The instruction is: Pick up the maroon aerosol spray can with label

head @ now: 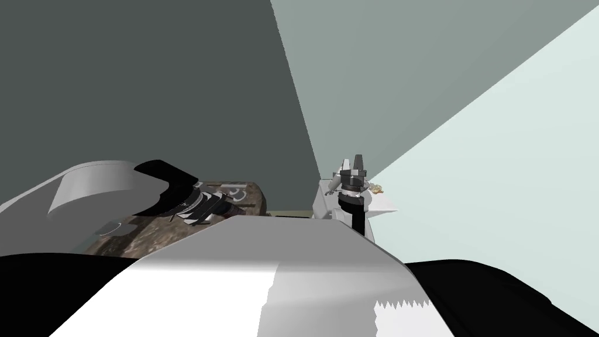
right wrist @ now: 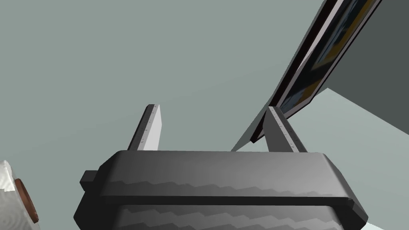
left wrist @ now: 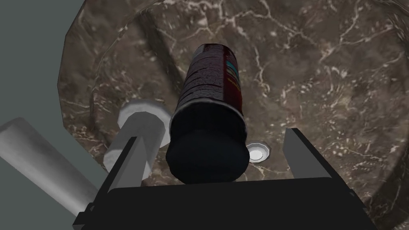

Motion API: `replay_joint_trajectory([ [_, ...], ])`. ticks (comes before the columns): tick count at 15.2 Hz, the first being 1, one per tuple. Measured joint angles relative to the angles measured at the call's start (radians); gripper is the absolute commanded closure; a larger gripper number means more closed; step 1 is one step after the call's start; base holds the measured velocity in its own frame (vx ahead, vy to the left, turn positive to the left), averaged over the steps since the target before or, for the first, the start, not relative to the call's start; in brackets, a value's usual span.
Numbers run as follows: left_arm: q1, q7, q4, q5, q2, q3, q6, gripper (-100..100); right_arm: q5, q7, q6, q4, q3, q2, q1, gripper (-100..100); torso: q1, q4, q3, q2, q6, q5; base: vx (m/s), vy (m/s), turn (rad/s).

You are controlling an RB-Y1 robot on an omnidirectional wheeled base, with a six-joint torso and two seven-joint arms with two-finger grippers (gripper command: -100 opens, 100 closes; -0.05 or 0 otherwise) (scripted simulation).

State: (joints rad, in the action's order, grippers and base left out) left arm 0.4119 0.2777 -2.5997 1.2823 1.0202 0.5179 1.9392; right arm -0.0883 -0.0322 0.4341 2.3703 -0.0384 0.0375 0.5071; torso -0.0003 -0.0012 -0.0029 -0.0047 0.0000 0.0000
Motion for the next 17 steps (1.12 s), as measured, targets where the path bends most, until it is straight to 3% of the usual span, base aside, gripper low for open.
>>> replay_joint_trajectory([
  [7,0.016,-0.051,0.067,-0.1,-0.021,-0.064,-0.061,-100,0.0,0.0,0.0,0.0,0.0,0.0,0.0,0,0.001,0.002,0.005,0.008,0.0,0.0,-0.033,0.007,-0.029],
  [8,0.016,-0.053,0.069,-0.103,-0.022,-0.066,-0.064,100,0.0,0.0,0.0,0.0,0.0,0.0,0.0,0,0.001,0.002,0.005,0.007,0.0,0.0,-0.008,0.002,0.0],
  [13,0.015,-0.053,0.069,-0.103,-0.022,-0.066,-0.064,100,0.0,0.0,0.0,0.0,0.0,0.0,0.0,0,0.001,0.001,0.003,0.006,0.0,0.001,0.0,-0.002,-0.001],
  [17,0.003,-0.022,0.032,-0.048,-0.009,-0.035,-0.031,100,0.0,0.0,0.0,0.0,0.0,0.0,0.0,0,-0.001,0.001,0.003,0.005,0.0,-0.001,0.017,-0.005,0.029],
])
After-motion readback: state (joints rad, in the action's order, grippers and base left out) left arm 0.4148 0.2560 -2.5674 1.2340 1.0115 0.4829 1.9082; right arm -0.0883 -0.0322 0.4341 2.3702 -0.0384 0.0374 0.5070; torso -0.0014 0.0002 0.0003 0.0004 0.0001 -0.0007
